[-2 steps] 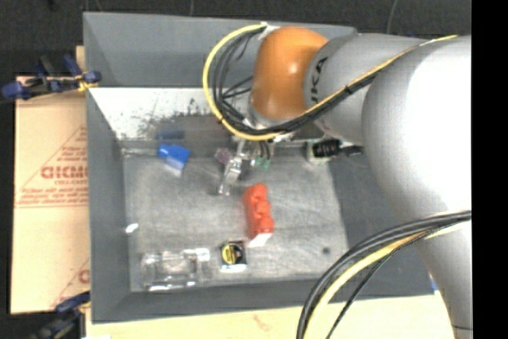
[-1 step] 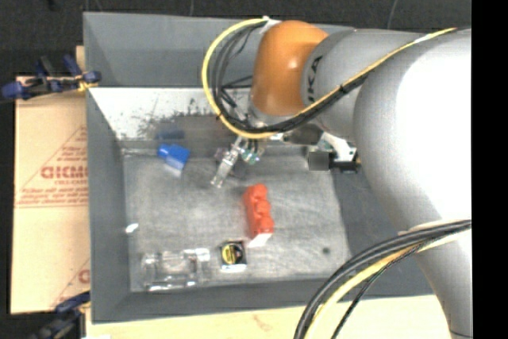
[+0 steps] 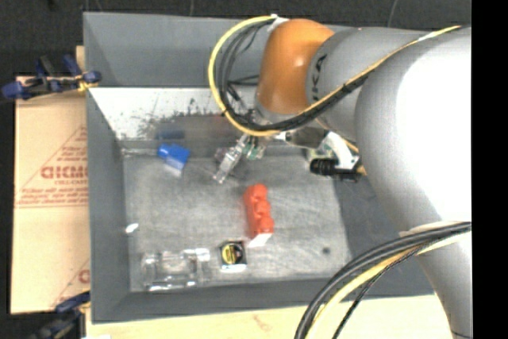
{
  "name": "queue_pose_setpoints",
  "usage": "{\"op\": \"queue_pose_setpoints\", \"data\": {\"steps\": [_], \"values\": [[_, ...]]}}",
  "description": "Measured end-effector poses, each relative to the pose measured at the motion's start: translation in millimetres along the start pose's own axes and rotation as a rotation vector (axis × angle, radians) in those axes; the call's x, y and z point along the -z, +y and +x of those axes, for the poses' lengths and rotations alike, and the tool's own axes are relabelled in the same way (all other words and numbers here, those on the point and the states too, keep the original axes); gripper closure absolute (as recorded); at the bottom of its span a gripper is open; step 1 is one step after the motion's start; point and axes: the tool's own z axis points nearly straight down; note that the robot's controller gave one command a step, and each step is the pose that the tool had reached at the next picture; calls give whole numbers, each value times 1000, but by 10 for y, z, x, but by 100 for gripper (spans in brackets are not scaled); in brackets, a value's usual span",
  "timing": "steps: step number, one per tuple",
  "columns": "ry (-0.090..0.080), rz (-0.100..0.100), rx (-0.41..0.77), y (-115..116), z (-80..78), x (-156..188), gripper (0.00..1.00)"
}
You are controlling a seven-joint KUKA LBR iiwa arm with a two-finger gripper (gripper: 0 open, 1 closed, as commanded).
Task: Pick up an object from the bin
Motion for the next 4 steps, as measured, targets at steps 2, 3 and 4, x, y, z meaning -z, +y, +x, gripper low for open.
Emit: {"op": "queue_pose_setpoints", "data": {"steps": [2,3,4], "values": [[-8,-9,-359,-81,234,-318,0],[-8,-9,-358,-78,227,-306,100],[-2,-4,-353,-63,192,847,100]]}}
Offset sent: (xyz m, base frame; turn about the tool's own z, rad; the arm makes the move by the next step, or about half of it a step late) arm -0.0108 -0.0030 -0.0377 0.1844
